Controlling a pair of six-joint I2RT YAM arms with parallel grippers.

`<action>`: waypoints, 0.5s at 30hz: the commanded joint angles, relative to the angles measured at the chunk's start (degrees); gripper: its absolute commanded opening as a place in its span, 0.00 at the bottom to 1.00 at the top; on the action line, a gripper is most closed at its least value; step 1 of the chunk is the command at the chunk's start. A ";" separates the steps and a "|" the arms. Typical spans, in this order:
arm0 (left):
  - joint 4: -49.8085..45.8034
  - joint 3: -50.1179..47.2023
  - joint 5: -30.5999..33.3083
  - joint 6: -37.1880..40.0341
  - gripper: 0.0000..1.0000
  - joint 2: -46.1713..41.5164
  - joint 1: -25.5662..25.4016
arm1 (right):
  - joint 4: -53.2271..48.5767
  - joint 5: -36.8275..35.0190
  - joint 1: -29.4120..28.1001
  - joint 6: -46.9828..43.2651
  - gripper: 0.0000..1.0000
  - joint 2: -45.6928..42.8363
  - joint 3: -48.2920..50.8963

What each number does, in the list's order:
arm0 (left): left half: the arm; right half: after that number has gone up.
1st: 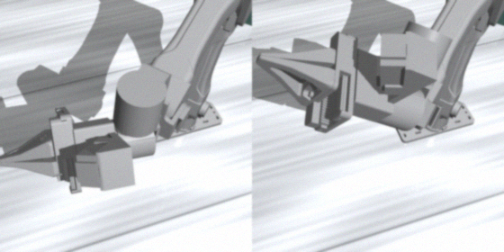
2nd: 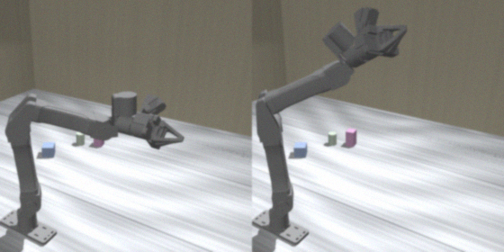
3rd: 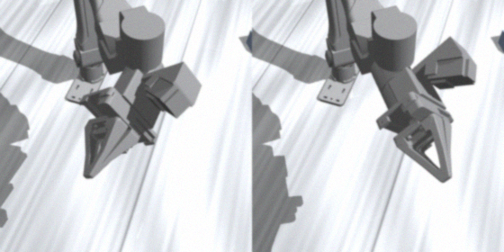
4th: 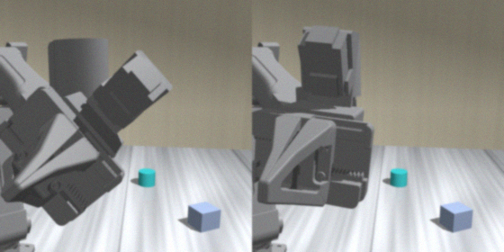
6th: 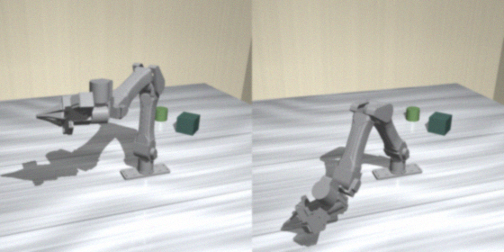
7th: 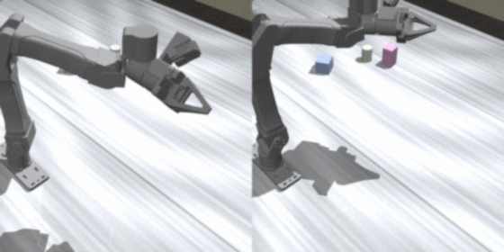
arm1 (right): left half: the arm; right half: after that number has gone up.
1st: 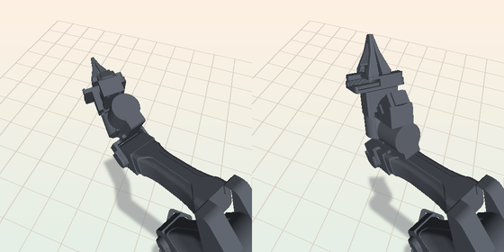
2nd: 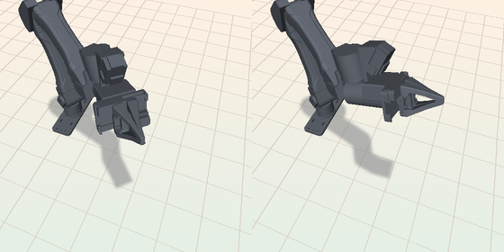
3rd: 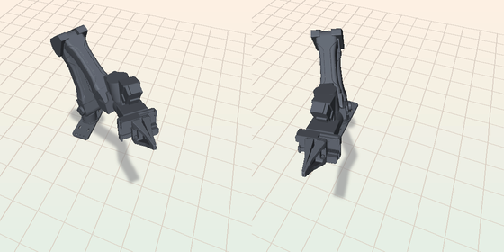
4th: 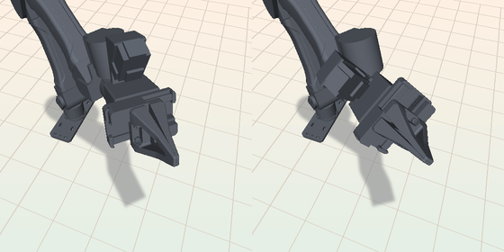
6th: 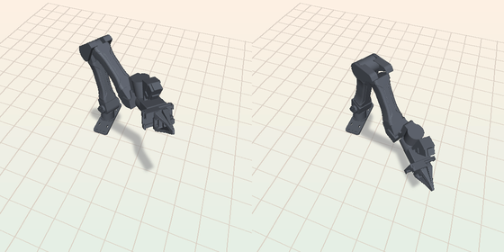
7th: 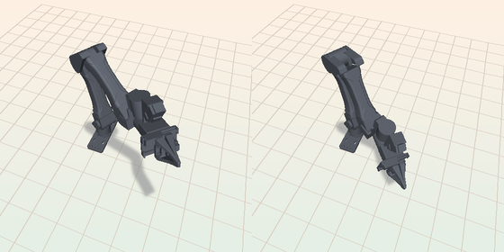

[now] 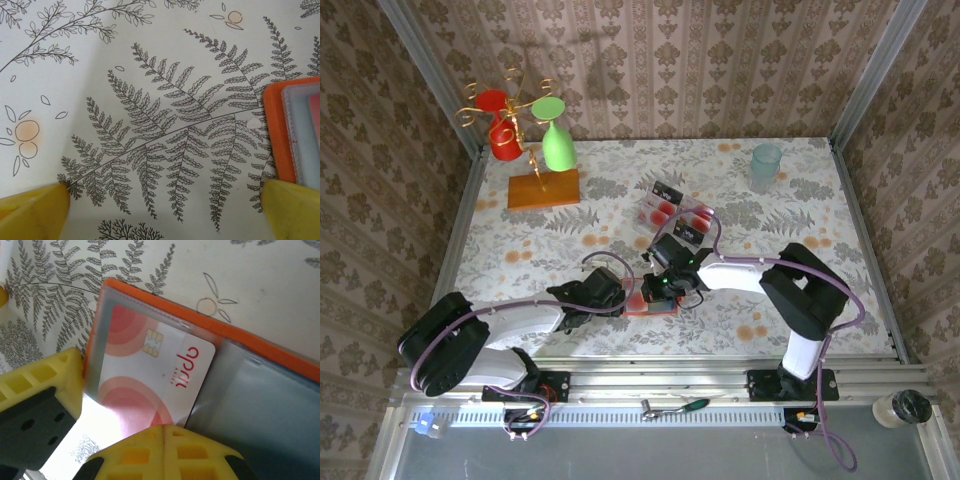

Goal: Put the credit cards into the card holder

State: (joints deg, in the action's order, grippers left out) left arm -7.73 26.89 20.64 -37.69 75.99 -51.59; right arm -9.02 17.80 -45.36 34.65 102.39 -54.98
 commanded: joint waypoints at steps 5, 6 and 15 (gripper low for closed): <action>0.58 0.18 -1.12 0.87 1.00 1.36 0.19 | -0.45 1.83 -0.74 0.68 0.04 3.13 -2.02; 0.54 0.17 -1.12 0.87 1.00 1.27 0.23 | -0.60 2.24 -0.72 0.53 0.03 3.23 -2.34; -4.82 0.29 1.32 0.19 1.00 -4.67 1.16 | -3.32 -0.10 0.35 -1.08 0.03 -2.00 -1.91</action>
State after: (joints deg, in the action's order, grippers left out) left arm -9.39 27.00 20.82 -37.69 74.02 -51.35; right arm -9.69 18.79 -45.50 34.61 103.46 -56.75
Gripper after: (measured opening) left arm 0.999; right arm 0.064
